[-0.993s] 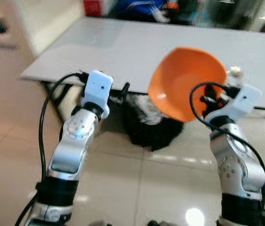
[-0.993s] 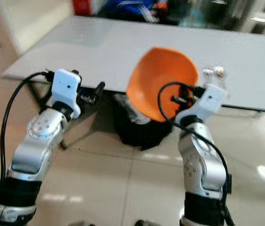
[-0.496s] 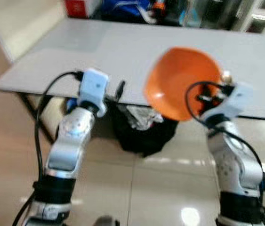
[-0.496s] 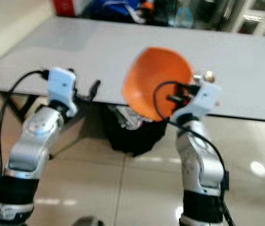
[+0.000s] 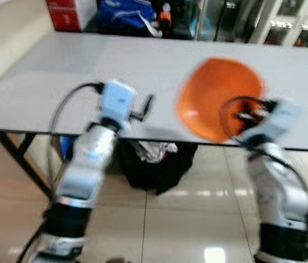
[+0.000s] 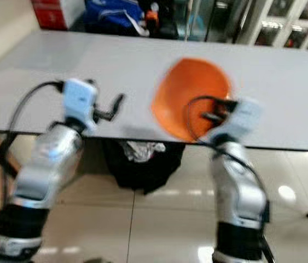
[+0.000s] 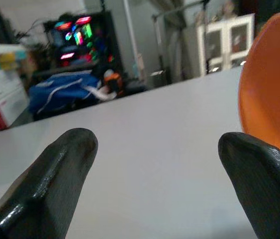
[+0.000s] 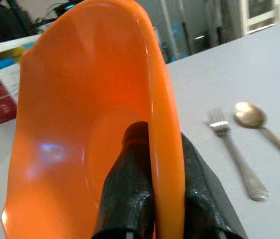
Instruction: Setting the table
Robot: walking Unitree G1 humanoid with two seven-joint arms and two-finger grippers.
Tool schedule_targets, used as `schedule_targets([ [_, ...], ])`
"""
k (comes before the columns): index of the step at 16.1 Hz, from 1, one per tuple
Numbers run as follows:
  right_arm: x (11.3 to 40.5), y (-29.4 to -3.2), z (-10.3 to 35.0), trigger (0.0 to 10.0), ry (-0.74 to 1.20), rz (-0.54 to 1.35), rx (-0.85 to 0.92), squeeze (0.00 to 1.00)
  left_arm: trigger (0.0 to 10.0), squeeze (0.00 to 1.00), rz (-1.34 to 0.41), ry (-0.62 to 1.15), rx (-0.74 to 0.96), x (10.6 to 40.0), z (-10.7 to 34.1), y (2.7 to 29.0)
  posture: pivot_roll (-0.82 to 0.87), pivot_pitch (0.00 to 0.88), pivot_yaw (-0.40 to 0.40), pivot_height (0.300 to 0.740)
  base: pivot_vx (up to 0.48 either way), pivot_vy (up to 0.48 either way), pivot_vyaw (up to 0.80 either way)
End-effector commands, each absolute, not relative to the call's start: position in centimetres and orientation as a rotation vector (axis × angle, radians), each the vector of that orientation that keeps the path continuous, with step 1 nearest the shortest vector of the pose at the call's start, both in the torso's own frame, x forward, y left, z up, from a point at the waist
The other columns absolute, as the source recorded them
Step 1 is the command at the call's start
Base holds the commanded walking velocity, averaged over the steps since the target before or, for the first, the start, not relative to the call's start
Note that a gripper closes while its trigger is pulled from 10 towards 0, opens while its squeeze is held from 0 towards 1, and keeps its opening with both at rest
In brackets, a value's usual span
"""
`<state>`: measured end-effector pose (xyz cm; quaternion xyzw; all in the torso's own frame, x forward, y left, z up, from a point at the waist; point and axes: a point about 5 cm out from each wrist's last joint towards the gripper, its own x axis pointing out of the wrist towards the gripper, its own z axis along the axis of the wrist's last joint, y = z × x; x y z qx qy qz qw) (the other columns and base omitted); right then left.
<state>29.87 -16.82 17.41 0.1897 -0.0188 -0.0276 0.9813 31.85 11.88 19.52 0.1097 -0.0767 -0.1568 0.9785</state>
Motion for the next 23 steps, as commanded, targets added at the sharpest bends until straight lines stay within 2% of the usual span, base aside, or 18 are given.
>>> schedule_targets([
  [1,29.9,-18.0,18.5,10.0,-0.092,-0.091,0.376,0.0,10.0,0.0,-0.347,-0.168,0.215,31.8,19.8,11.0,0.0,0.031,-0.028,0.74,0.368,0.0,0.0],
  [5,29.8,-18.0,18.4,10.0,-0.085,-0.091,0.38,0.0,10.0,0.0,-0.354,-0.167,0.215,31.7,19.8,10.9,0.0,0.033,-0.023,0.74,0.368,0.0,0.0],
  [7,29.8,-17.9,18.3,10.0,-0.084,-0.084,0.389,0.0,10.0,0.0,-0.357,-0.166,0.215,31.7,19.8,10.9,0.0,0.035,-0.022,0.74,0.368,0.0,-0.8],
  [19,29.3,-18.2,17.9,10.0,-0.077,-0.112,0.386,0.0,10.0,0.0,-0.38,-0.158,0.22,31.5,19.7,10.8,0.01,0.048,-0.016,0.74,0.368,0.0,0.0],
  [23,28.9,-18.1,18.1,10.0,-0.086,-0.101,0.381,0.0,10.0,0.0,-0.384,-0.141,0.217,30.4,19.2,11.1,0.02,0.085,-0.011,0.74,0.368,0.0,0.0],
])
